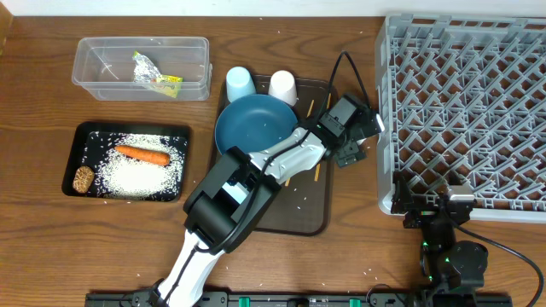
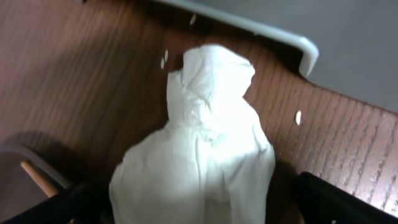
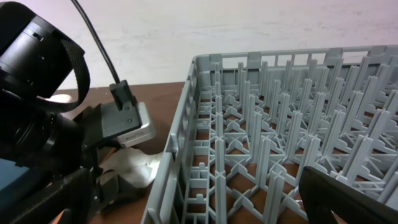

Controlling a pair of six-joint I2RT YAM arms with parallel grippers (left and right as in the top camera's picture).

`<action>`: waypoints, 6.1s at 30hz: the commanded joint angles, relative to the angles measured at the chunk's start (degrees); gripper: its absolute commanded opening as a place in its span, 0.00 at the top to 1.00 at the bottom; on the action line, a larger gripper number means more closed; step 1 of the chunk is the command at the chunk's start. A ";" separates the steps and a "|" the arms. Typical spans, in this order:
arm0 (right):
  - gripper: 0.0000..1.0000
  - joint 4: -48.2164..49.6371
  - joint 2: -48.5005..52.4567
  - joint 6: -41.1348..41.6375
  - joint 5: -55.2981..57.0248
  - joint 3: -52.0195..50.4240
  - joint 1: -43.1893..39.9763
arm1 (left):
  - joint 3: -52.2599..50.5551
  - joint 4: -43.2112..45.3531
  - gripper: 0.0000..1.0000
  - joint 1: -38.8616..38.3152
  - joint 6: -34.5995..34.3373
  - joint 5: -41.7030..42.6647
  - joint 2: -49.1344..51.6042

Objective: Sort waste into correct bins and load items into the dishwasher rack

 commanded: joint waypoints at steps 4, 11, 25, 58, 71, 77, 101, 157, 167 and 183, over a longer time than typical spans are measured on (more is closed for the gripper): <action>0.01 -0.17 0.02 -0.55 0.00 -0.07 -0.96 | 0.39 1.18 0.27 -0.33 0.94 -0.50 1.31; 0.01 -0.17 0.02 -0.55 -0.02 -0.07 -0.96 | 0.39 1.07 0.60 -0.31 0.87 -0.66 1.31; 0.01 -0.17 0.02 -0.55 0.00 -0.07 -0.96 | 0.42 2.01 0.93 0.22 -6.49 -0.72 -5.57; 0.01 -0.17 0.02 -0.55 0.00 -0.07 -0.96 | 0.35 9.38 0.93 50.45 -54.49 -3.61 -15.74; 0.01 -0.17 0.02 -0.55 0.00 -0.07 -0.96 | 0.35 7.37 0.02 51.89 -54.49 -3.61 -15.74; 0.01 -0.17 0.02 -0.55 0.00 -0.07 -0.96 | 0.35 7.21 0.02 51.82 -54.49 2.67 -15.91; 0.01 -0.17 0.02 -0.52 0.00 -0.07 -0.96 | 0.24 -33.11 0.02 34.93 -41.77 10.62 -28.79; 0.01 -0.17 0.02 -0.55 0.00 -0.07 -0.96 | -6.67 -25.20 0.17 0.00 -38.32 -0.20 -17.57; 0.01 -0.17 0.02 -0.55 0.00 -0.07 -0.96 | -6.14 -24.24 0.17 0.20 -38.36 -0.26 -19.82; 0.01 -0.17 0.02 -0.55 0.00 -0.07 -0.96 | -5.64 -34.03 0.16 28.70 -45.35 -0.46 -41.33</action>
